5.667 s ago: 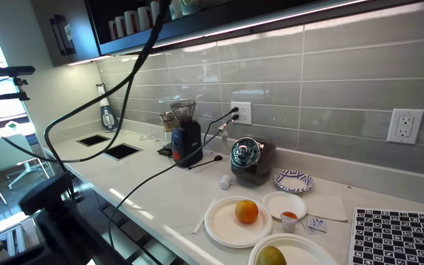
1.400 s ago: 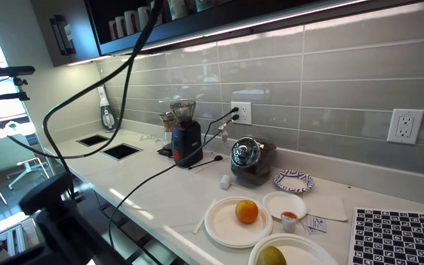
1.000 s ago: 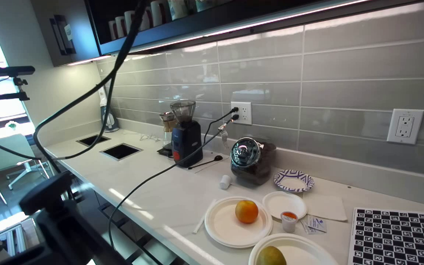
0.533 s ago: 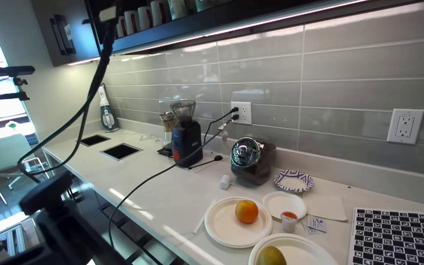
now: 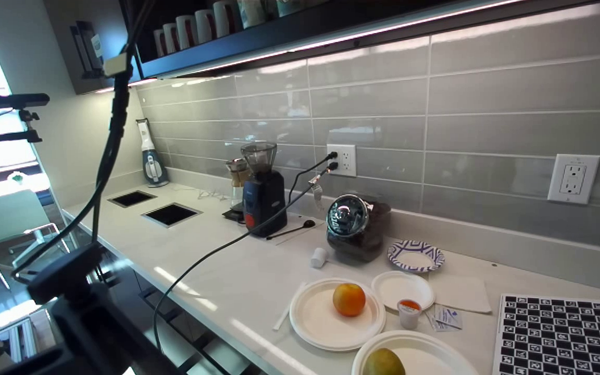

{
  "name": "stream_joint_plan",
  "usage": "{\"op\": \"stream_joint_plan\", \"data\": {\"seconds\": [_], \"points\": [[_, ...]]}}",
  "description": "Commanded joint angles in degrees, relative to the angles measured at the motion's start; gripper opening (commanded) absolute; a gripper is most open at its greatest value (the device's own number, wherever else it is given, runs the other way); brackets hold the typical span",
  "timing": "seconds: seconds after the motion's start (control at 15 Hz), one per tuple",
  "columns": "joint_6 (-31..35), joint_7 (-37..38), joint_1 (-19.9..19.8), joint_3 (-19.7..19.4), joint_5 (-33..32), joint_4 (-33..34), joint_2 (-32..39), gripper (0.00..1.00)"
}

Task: Put the paper cups in the cabinet

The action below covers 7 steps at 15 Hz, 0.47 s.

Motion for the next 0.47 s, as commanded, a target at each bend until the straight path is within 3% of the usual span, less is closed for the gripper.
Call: {"op": "stream_joint_plan", "data": {"seconds": [0.0,0.07,0.4], "points": [[0.14,-2.28,0.48,-0.58,-0.29,-5.55,-3.83,1.00],[-0.18,-0.69,0.28,-0.30,-0.14,-1.94,-1.13,1.00],[-0.16,-1.36,0.31,-0.48,-0.16,-3.95,-2.21,1.00]]}}
